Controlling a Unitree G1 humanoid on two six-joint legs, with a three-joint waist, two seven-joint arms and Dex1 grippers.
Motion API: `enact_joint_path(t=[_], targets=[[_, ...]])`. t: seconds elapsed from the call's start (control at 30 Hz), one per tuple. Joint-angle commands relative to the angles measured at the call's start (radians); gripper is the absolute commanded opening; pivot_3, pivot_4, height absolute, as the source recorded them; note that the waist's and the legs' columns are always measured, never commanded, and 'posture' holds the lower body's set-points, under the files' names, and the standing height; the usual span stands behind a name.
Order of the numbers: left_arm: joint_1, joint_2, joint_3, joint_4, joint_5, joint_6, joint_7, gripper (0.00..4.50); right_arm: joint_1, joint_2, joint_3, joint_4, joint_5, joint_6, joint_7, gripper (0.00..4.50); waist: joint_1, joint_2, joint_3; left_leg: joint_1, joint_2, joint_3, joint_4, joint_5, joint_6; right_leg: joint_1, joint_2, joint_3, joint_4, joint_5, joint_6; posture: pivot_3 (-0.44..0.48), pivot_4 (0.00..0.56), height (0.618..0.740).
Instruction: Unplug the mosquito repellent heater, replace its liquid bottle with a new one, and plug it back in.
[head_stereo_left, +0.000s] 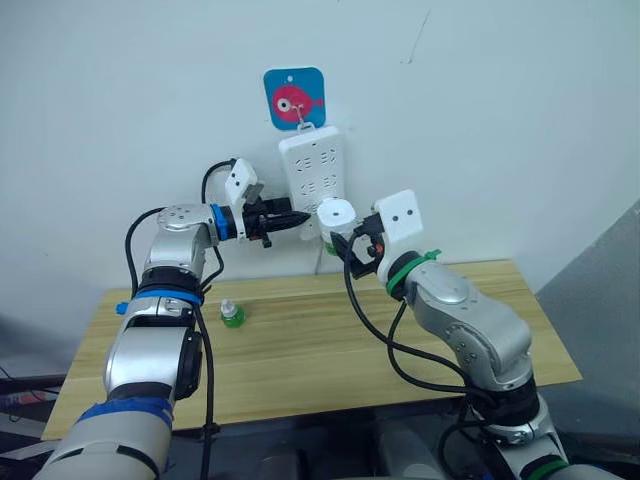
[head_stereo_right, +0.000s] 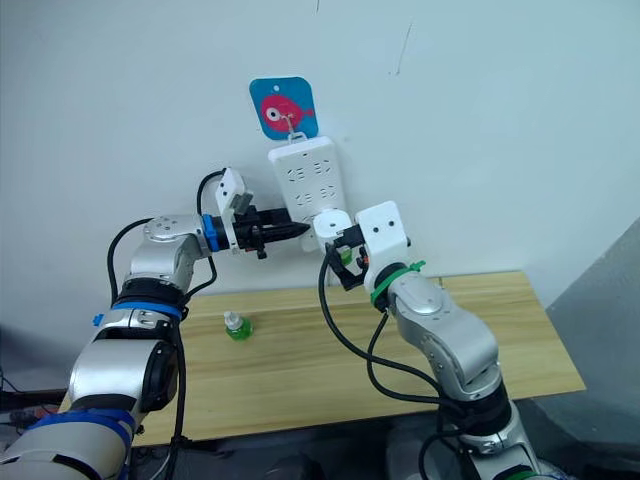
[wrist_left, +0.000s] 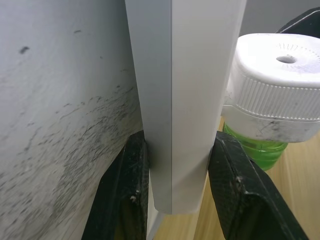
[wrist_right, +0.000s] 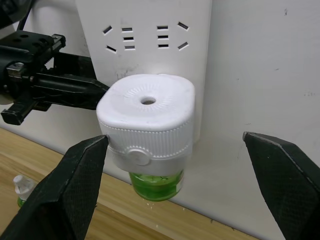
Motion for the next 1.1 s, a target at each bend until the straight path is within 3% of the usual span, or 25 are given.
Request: enact_joint_path(t=[0.03, 0.37, 0.83, 0.93, 1.03, 1.1], targets=[[-0.007, -0.014, -0.018, -0.052, -0.009, -0.015, -0.03, 1.28, -0.019, 0.012, -0.019, -0.055, 0.004, 0.021, 0.013, 4.5, 0.0, 0.0, 0.0, 0.0, 0.0, 0.0, -0.001, 0.0, 0.0, 0.0, 0.0, 0.0, 0.0, 0.0, 0.0, -0.185, 0.123, 0.73], [-0.008, -0.016, -0.023, -0.044, -0.009, -0.022, -0.027, 1.28, -0.042, 0.058, -0.005, 0.013, -0.041, 0.004, 0.005, 4.5, 0.0, 0.0, 0.0, 0.0, 0.0, 0.0, -0.001, 0.0, 0.0, -0.001, 0.0, 0.0, -0.001, 0.0, 0.0, -0.184, 0.123, 0.73], [-0.001, -0.015, -0.027, -0.053, -0.011, -0.022, -0.029, 1.28, -0.095, 0.139, 0.033, 0.215, -0.179, -0.192, -0.001, 4.5, -0.001, 0.0, 0.0, 0.0, 0.0, 0.0, -0.002, 0.0, 0.0, -0.001, -0.001, 0.0, -0.001, 0.0, 0.0, -0.177, 0.12, 0.73], [-0.001, -0.013, -0.026, -0.055, -0.012, -0.021, -0.028, 1.28, -0.096, 0.147, 0.032, 0.227, -0.19, -0.203, 0.012, 3.93, -0.001, 0.0, 0.0, 0.0, -0.001, 0.0, -0.002, 0.0, 0.0, -0.001, -0.001, 0.0, -0.001, 0.0, 0.0, -0.177, 0.12, 0.73], [0.0, -0.012, -0.025, -0.057, -0.013, -0.019, -0.026, 1.28, -0.096, 0.151, 0.03, 0.23, -0.196, -0.202, 0.024, 2.96, -0.001, 0.0, 0.0, 0.0, -0.001, 0.0, -0.002, 0.0, 0.0, -0.001, -0.001, 0.0, -0.001, 0.0, 0.0, -0.176, 0.121, 0.73], [0.002, -0.013, -0.022, -0.061, -0.015, -0.018, -0.022, 1.28, -0.097, 0.152, 0.03, 0.227, -0.197, -0.196, 0.03, 2.96, -0.001, 0.0, 0.0, 0.0, -0.001, 0.0, -0.002, 0.0, 0.0, -0.001, -0.001, 0.0, -0.001, 0.0, 0.0, -0.179, 0.121, 0.73]])
